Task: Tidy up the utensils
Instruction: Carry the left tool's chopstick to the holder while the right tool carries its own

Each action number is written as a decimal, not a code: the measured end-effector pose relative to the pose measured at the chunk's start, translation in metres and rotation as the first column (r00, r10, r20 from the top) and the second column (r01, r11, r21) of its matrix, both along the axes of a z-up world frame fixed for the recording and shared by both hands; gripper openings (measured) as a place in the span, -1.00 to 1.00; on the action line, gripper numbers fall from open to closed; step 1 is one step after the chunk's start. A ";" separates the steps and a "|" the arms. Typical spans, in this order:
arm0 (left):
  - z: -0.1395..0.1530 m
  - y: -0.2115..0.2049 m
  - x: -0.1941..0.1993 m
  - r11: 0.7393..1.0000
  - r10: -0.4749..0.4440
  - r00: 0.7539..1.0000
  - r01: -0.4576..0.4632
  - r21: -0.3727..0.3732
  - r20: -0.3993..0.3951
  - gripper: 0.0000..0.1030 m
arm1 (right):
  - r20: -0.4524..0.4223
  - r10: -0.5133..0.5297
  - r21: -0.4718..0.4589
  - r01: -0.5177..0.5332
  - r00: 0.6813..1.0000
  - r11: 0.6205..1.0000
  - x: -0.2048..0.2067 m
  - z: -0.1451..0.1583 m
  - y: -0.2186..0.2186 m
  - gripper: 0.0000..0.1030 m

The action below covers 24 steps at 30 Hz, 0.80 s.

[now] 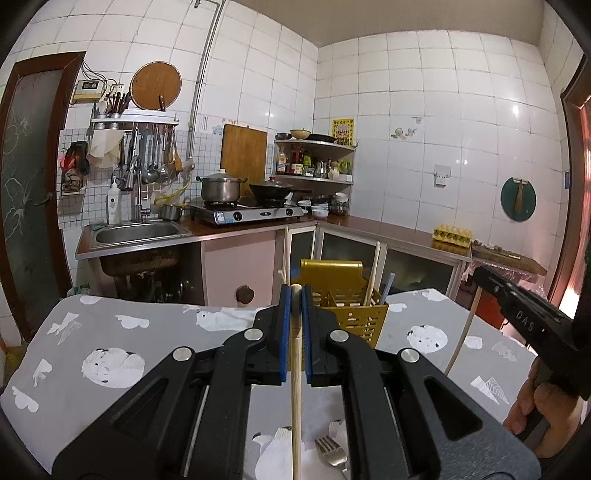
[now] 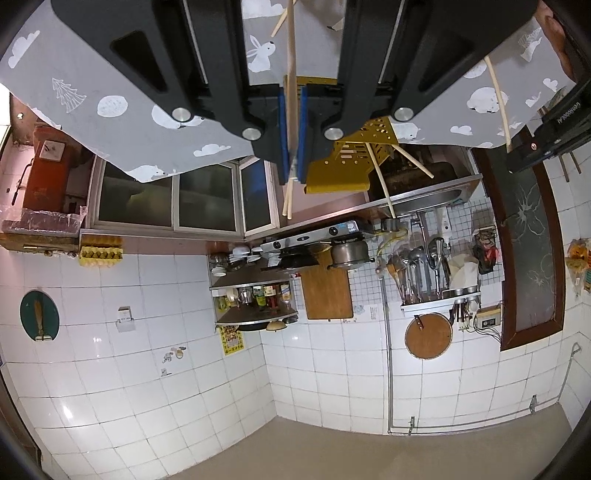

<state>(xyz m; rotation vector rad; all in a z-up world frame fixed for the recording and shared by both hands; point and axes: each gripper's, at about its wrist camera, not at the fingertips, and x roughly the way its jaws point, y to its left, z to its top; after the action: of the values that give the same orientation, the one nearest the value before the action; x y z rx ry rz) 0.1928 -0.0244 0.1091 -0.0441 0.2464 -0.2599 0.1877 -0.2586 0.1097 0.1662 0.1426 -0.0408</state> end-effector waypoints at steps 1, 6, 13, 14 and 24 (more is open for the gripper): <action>0.002 0.000 0.000 1.000 -0.003 1.000 0.003 -0.002 0.005 -0.91 | 0.000 0.003 0.000 -0.003 1.000 1.000 0.001 0.001 0.000 -0.90; 0.011 -0.002 0.004 1.000 -0.016 1.000 0.016 -0.013 0.018 -0.91 | 0.001 0.013 -0.008 -0.013 1.000 1.000 0.005 0.006 0.001 -0.90; 0.034 -0.006 0.017 0.999 -0.031 0.999 0.033 -0.042 0.044 -0.91 | 0.001 0.016 0.002 -0.016 1.000 1.000 0.017 0.015 -0.004 -0.90; 0.038 -0.006 0.020 0.998 -0.032 0.998 0.035 -0.047 0.047 -0.91 | 0.005 0.018 0.006 -0.018 1.000 1.000 0.019 0.019 -0.006 -0.90; 0.102 -0.025 0.062 0.997 -0.023 0.983 0.037 -0.071 0.180 -0.91 | 0.125 0.035 -0.032 -0.031 0.992 0.999 0.044 0.085 -0.003 -0.90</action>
<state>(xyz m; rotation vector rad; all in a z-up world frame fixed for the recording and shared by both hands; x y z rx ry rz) 0.2545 -0.0496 0.2116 -0.0898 0.0585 -0.3012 0.2318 -0.2620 0.1949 0.1362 0.0194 0.0005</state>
